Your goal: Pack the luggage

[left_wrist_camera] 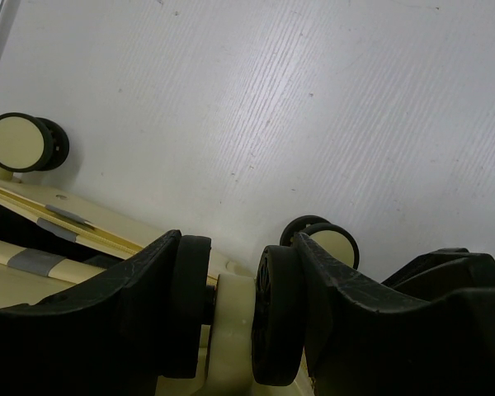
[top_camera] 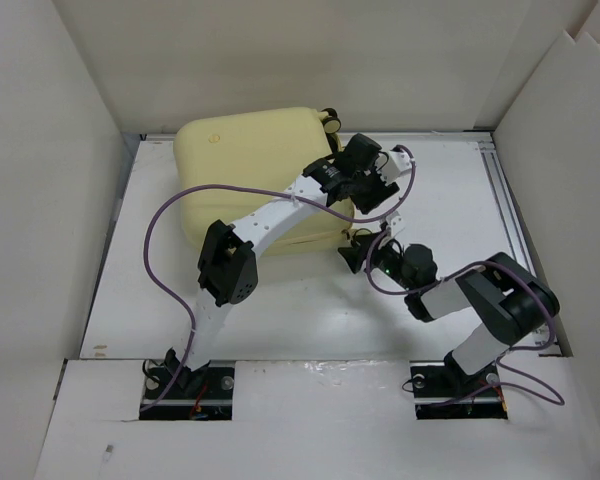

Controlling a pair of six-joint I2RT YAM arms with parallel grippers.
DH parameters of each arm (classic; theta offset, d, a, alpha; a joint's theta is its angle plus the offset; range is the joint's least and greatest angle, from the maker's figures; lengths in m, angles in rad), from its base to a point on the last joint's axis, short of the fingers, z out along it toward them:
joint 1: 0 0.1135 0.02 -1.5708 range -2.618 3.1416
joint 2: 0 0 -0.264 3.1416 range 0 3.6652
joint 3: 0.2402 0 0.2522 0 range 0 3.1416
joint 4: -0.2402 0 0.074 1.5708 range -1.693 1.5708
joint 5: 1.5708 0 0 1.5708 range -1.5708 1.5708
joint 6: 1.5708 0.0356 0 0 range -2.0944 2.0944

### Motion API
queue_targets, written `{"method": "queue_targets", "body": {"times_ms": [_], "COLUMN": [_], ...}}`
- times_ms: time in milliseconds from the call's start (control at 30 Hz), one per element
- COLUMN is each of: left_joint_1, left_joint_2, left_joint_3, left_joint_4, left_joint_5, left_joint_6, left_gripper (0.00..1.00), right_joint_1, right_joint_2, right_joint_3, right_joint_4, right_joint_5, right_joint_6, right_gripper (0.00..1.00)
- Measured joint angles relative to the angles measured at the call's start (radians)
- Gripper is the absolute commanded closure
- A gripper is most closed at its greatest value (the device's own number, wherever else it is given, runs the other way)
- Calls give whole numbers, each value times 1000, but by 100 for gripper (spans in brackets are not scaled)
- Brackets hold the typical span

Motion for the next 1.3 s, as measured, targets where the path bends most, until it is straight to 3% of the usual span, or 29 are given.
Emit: {"method": "queue_targets", "body": {"times_ms": [100,267,433,533,700,800,933,1133,1267,1300], "left_joint_1": [0,0,1,1,3,4,4,4,4,5], "left_joint_2": [0,0,0,0,0,0,0,0,0,0], "left_joint_3": [0,0,0,0,0,0,0,0,0,0], "left_joint_4": [0,0,0,0,2,2,2,2,2,2], "left_joint_5": [0,-3,-13,-16,-17,-17,-17,-17,-17,-17], "left_joint_6": [0,0,0,1,1,0,0,0,0,0], "left_gripper": [100,100,100,100,100,100,100,100,100,100], "right_joint_1": [-5,-14,-20,-23,-40,-47,-47,-45,-43,-43], "right_joint_2": [-3,14,27,27,27,29,30,34,47,50], "right_joint_3": [42,90,92,92,92,90,90,90,97,97], "right_joint_4": [3,11,23,24,21,16,18,19,26,28], "right_joint_5": [2,3,-6,-14,-67,-95,-108,-118,-108,-100], "right_joint_6": [-6,-15,-11,-11,-8,-6,-6,-6,-8,-8], "right_gripper": [33,54,57,64,92,92,76,70,80,92]}}
